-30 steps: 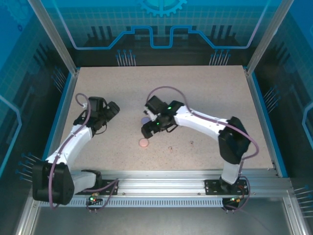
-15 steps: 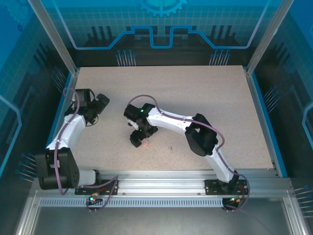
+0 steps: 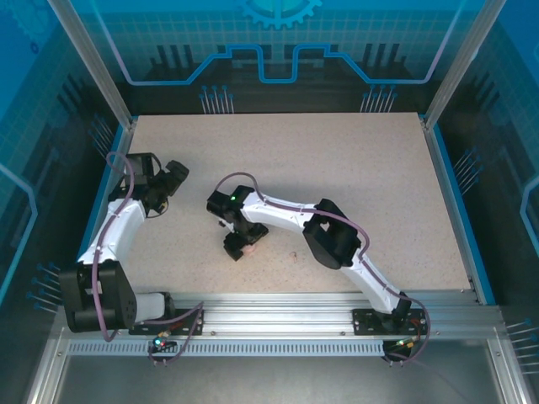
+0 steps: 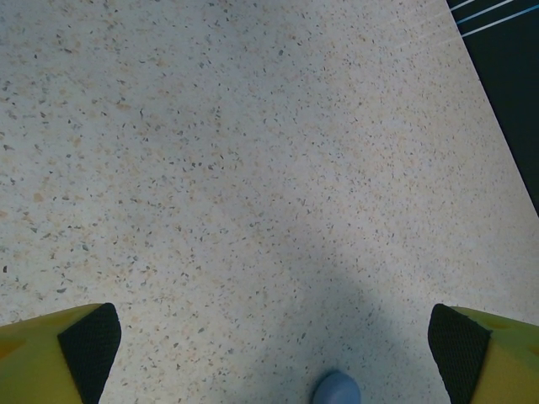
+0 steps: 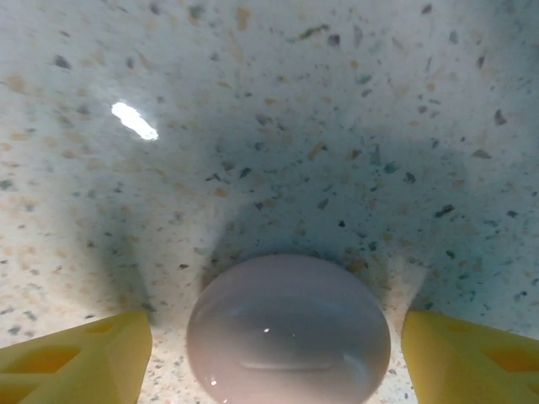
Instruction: Insert wireless bluetooth earbuds into charging case
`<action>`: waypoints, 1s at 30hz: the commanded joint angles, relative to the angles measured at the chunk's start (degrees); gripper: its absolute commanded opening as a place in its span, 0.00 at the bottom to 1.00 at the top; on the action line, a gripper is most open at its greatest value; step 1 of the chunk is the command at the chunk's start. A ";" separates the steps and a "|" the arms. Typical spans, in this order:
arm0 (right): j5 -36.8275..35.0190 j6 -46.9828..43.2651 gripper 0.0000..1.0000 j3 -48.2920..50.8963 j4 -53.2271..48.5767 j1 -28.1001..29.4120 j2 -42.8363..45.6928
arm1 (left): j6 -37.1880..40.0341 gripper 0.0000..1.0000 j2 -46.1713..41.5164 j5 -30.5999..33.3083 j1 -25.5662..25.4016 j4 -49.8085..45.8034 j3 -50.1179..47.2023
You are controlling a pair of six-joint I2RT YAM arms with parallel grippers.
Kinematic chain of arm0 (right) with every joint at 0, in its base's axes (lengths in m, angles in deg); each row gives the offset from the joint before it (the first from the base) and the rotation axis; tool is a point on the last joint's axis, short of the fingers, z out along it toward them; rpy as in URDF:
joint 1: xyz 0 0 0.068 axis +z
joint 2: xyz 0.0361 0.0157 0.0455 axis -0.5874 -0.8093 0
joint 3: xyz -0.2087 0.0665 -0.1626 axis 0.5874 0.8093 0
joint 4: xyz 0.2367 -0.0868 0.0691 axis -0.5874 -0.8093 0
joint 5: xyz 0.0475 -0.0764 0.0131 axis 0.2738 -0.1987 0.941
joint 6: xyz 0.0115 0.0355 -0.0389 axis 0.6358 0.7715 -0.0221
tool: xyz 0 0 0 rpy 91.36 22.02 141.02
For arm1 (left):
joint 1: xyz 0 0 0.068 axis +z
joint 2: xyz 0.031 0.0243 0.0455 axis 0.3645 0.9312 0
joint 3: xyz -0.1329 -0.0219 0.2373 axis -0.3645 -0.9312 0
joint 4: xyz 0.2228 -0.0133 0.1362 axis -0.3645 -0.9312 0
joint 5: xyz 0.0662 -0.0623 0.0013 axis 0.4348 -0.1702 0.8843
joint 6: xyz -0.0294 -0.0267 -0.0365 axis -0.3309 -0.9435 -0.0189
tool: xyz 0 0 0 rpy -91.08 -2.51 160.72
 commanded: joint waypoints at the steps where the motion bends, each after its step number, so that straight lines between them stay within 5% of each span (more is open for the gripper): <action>1: -1.40 2.57 0.75 -2.37 -2.70 0.52 -1.85 | -1.12 0.99 -1.23 -2.68 0.64 -0.67 1.32; 14: -4.11 16.48 0.56 0.16 -0.70 -0.11 1.53 | -2.04 0.99 -1.77 -5.39 0.61 0.54 1.34; 25: -2.87 36.68 0.56 12.55 6.97 -4.35 10.33 | -3.87 0.99 -0.30 -7.70 0.53 1.79 0.02; 30: 1.61 42.40 0.67 14.79 9.84 -6.22 10.37 | -5.03 0.99 1.54 -8.77 0.39 1.96 0.09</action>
